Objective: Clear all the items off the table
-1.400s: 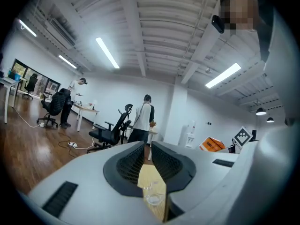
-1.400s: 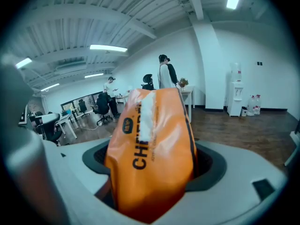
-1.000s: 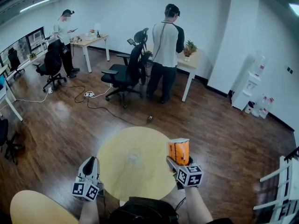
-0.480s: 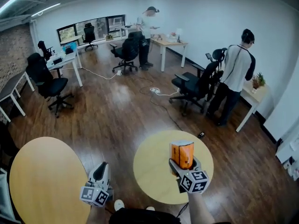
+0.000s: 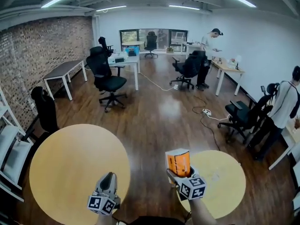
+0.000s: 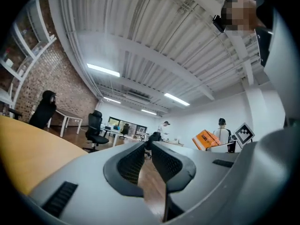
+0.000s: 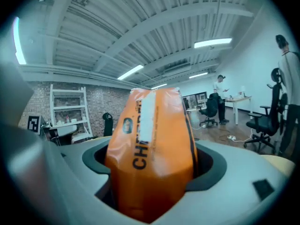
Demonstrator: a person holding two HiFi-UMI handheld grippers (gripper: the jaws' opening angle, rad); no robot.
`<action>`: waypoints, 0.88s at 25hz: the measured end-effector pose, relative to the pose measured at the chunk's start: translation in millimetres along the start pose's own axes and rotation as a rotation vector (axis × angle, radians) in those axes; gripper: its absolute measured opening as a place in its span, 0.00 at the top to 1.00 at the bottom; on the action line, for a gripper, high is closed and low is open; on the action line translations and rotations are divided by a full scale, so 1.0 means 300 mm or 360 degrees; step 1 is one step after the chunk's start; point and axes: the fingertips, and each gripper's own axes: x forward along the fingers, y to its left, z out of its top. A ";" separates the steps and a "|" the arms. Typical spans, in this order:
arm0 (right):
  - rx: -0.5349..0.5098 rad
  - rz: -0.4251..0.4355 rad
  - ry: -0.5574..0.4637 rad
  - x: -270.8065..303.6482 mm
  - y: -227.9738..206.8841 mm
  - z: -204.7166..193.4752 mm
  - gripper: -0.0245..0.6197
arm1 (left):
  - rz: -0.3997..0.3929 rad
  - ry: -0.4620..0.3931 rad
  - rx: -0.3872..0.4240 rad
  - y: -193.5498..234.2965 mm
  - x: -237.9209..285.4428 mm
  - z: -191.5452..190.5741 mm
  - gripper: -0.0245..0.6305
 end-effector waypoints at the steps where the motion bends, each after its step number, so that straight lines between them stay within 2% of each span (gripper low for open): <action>1: -0.0024 0.0044 0.0001 0.035 0.065 0.003 0.28 | 0.0045 -0.0014 0.0003 0.058 -0.038 0.012 0.91; 12: -0.0183 0.0259 0.0109 0.340 0.621 -0.045 0.28 | 0.0390 -0.0134 0.0052 0.625 -0.463 0.203 0.91; 16: -0.0256 0.0358 0.0191 0.473 0.813 -0.100 0.28 | 0.0469 -0.0135 0.0166 0.779 -0.617 0.282 0.91; 18: -0.0271 0.0412 0.0215 0.540 0.906 -0.135 0.28 | 0.0546 -0.0138 0.0206 0.866 -0.698 0.324 0.91; 22: -0.0311 0.0491 0.0312 0.669 1.035 -0.183 0.28 | 0.0749 -0.0180 0.0184 0.990 -0.837 0.371 0.91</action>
